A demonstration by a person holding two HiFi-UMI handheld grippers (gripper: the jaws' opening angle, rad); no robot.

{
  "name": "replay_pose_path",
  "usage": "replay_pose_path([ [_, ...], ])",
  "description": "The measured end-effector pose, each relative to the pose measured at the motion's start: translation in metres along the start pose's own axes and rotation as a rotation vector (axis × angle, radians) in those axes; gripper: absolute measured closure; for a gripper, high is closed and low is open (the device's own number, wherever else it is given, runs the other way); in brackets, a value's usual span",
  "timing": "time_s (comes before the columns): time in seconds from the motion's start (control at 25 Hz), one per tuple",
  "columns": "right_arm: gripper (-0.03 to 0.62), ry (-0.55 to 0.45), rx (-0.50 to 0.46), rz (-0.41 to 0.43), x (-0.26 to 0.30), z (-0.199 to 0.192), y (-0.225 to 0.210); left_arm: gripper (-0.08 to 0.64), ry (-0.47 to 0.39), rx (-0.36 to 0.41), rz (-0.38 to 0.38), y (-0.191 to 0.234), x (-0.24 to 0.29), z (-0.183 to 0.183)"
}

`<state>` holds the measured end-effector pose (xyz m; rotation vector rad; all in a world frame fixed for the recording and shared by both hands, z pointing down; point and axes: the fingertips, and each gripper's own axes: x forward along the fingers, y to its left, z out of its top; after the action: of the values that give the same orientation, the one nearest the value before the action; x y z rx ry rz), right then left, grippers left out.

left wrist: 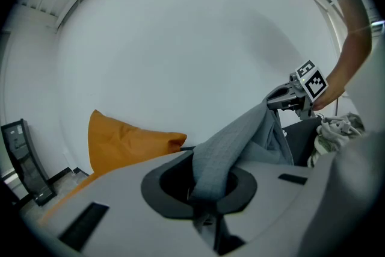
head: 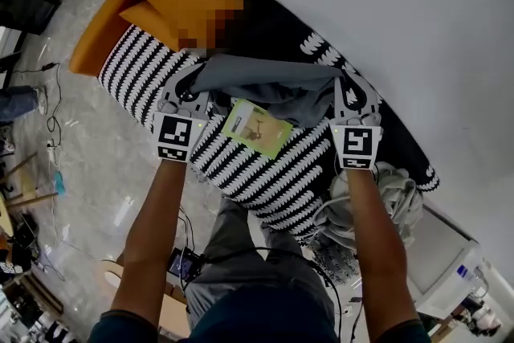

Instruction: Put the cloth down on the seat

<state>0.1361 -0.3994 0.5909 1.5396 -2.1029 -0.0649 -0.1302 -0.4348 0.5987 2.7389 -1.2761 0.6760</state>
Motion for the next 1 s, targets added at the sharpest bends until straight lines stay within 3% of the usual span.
replay_pose_path([
  [1.0,0.565,0.163,-0.040,0.036,0.093,-0.088,0.004,0.534,0.089,-0.043,-0.060,-0.001,0.081,-0.090],
])
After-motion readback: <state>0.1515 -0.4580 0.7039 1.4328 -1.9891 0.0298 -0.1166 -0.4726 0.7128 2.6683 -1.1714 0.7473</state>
